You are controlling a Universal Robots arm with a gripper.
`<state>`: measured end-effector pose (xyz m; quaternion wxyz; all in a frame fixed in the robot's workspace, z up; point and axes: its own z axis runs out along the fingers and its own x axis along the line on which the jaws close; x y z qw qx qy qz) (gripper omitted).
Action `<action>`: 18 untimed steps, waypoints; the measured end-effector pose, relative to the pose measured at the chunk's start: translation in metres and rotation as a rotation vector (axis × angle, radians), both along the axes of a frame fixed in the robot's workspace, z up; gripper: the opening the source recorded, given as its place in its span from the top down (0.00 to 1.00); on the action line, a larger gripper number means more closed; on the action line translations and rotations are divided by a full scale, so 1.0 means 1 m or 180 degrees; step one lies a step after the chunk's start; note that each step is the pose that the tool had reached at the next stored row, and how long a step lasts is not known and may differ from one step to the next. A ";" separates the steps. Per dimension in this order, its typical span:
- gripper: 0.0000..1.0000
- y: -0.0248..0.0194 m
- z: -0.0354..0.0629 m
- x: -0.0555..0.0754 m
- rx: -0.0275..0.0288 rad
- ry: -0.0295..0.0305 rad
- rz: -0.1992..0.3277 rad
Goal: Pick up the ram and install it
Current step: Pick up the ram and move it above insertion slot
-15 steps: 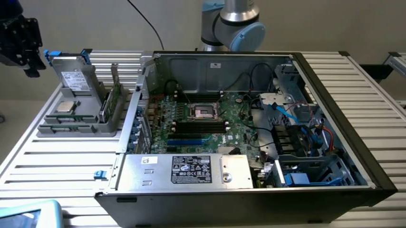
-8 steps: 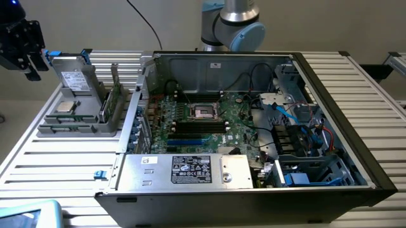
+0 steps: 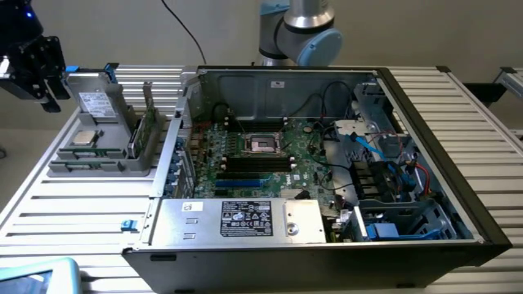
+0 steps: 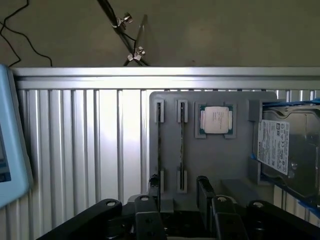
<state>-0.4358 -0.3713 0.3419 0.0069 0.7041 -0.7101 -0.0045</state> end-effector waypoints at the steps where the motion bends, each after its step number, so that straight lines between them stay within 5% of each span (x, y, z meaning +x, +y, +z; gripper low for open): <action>1: 0.57 -0.0019 -0.0018 0.000 0.0001 0.0001 0.0000; 4: 0.57 -0.0065 -0.0075 0.001 0.0006 -0.0001 0.0000; 18: 0.57 -0.0090 -0.0328 0.008 0.0006 0.0000 0.0000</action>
